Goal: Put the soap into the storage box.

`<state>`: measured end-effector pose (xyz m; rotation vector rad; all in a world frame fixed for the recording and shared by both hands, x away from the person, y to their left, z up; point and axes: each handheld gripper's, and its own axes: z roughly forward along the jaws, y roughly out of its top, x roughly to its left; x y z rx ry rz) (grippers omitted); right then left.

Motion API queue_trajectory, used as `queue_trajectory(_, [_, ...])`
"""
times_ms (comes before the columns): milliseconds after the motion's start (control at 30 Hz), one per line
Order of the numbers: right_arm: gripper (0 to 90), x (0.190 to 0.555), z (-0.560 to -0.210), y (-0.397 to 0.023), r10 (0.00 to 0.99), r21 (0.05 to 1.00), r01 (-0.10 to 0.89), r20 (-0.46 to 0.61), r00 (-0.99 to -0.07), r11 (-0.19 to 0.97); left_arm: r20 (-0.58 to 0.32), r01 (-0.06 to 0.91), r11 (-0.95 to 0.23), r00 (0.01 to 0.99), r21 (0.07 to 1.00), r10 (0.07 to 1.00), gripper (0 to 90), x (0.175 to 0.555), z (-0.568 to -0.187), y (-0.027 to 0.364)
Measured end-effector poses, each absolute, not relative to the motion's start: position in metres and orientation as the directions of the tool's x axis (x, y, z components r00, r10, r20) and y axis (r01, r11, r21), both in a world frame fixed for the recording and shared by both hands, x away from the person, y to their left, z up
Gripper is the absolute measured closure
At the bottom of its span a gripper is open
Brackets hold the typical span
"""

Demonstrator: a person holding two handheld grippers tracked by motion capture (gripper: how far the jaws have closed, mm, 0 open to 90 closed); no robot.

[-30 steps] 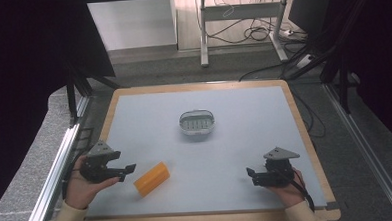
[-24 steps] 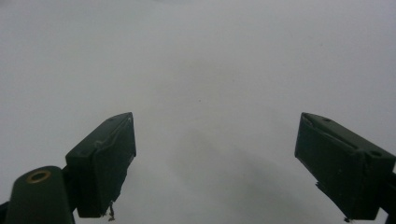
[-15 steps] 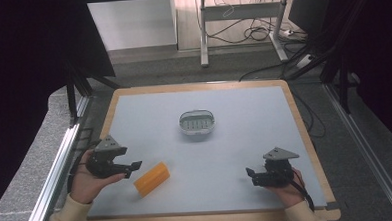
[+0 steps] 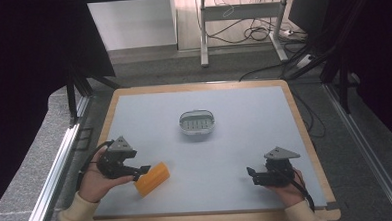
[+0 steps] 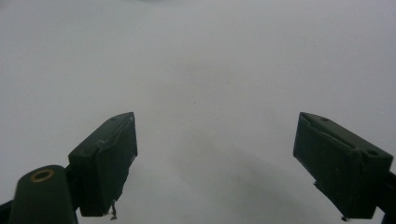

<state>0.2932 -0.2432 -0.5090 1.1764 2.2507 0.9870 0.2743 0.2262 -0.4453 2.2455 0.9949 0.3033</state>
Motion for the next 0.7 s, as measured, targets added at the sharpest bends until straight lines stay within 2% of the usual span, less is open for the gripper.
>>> queue_trajectory(700, [14.4,0.294,-0.510,-0.244,0.831,0.742,0.545,-0.030,-0.555,0.391,-0.059,0.603,-0.565,0.711,0.563,0.701,29.2,0.277,-0.468,0.197])
